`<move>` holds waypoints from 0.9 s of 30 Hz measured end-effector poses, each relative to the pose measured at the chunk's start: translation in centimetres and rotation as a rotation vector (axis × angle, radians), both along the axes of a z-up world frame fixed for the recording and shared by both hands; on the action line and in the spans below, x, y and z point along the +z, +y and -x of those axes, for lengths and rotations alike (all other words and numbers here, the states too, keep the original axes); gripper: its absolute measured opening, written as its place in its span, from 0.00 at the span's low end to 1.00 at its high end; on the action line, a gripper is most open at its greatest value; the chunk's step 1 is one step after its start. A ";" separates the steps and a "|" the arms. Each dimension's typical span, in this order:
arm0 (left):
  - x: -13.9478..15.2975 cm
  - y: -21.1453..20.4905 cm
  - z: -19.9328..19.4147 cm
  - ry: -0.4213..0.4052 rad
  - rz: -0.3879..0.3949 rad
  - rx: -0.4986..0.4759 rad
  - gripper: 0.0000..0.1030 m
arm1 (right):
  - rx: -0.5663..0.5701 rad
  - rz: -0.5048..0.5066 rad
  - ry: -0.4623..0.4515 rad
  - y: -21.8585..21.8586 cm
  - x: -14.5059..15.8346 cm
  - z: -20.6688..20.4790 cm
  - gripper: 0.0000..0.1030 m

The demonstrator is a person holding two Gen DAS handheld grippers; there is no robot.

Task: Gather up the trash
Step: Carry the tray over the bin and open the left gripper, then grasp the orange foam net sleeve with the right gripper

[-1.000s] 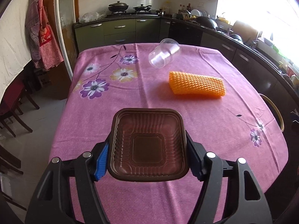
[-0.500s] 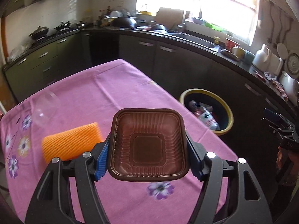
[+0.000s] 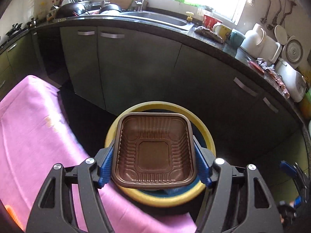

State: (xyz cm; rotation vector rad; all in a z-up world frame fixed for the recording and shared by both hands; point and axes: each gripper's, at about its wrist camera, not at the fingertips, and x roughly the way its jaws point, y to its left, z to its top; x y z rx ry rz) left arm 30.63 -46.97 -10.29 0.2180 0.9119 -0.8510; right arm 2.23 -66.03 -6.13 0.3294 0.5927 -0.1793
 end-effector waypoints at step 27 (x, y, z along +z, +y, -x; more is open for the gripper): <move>6.1 28.7 7.5 -0.253 0.174 0.317 0.84 | 0.344 0.012 0.054 11.7 0.1 -7.7 0.91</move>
